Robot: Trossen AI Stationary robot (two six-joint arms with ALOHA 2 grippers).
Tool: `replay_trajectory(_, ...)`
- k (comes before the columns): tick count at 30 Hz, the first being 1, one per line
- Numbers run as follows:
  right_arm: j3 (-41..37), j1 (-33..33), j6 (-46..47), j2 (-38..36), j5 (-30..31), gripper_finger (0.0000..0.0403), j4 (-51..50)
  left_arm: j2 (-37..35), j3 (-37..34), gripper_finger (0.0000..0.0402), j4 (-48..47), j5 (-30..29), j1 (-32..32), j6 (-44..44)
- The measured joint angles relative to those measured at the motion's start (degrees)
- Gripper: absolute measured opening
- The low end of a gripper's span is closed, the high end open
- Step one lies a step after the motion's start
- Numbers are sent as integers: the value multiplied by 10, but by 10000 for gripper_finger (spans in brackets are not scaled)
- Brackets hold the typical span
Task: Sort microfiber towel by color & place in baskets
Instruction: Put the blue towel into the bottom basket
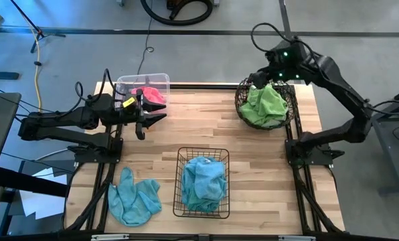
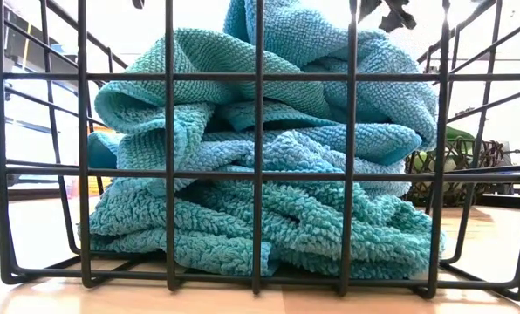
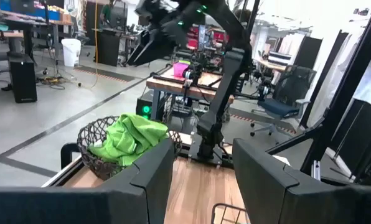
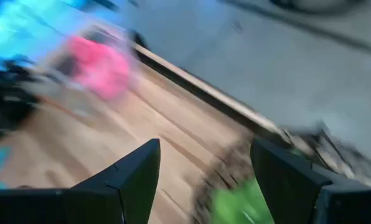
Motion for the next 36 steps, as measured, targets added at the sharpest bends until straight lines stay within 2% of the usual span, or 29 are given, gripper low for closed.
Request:
replay_trajectory(7,0,147,-27,-38,-7,245,129,0,0,154,16,0,0,0)
replay_trajectory(13,-1,265,-56,-41,-5,245,175,0,0,154,33,0,0,1)
replay_trajectory(16,-26,320,-68,-42,16,246,221,0,0,154,35,0,0,1)
replay_trajectory(20,-101,378,-89,-55,68,245,312,0,0,154,35,0,0,1)
replay_trajectory(24,-206,409,-80,-91,106,246,405,0,0,154,35,0,0,4)
replay_trajectory(30,-337,425,-48,-146,114,246,587,0,0,154,35,0,0,24)
replay_trajectory(36,-374,423,-158,-143,116,246,630,1,0,154,35,15,0,24)
